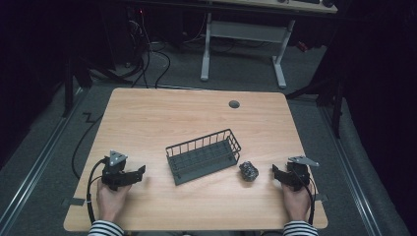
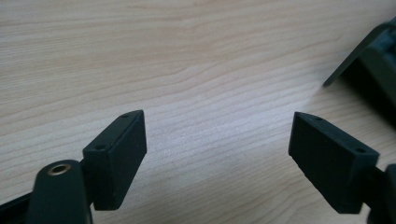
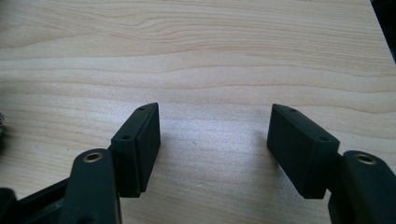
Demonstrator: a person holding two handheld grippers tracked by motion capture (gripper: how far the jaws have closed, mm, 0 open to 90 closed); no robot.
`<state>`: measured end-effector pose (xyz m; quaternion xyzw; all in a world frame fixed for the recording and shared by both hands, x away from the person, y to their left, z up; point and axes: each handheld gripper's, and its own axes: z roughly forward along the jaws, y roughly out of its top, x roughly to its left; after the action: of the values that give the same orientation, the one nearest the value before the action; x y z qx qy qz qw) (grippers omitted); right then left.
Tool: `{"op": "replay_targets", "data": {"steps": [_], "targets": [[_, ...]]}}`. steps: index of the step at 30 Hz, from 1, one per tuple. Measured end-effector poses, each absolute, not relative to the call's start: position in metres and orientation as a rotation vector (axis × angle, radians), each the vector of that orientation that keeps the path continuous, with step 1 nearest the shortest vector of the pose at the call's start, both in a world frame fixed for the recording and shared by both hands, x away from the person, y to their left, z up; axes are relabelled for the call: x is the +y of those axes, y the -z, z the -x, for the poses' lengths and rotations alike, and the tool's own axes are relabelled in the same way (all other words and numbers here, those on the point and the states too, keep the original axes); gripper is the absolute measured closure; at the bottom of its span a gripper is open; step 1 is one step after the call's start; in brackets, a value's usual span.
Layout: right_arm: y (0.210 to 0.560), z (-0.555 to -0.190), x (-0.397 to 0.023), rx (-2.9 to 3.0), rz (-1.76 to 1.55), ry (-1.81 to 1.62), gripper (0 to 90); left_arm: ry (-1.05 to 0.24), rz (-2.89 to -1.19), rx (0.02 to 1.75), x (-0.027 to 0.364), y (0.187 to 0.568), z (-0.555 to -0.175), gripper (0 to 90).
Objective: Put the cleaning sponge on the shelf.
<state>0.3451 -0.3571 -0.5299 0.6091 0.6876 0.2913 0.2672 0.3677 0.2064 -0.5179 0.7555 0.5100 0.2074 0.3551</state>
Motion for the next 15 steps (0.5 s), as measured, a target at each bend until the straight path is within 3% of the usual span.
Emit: {"op": "replay_targets", "data": {"steps": [11, 15], "targets": [[0.530, -0.345, -0.357, 1.854, -1.642, -0.783, 35.1, -0.567, -1.957, 1.416, 0.207, 0.529, -0.381, 15.6], [0.530, -0.345, -0.355, 1.883, -1.628, -0.787, 27.1, -0.571, -1.981, 1.429, 0.207, 0.535, -0.385, 15.5]]}}
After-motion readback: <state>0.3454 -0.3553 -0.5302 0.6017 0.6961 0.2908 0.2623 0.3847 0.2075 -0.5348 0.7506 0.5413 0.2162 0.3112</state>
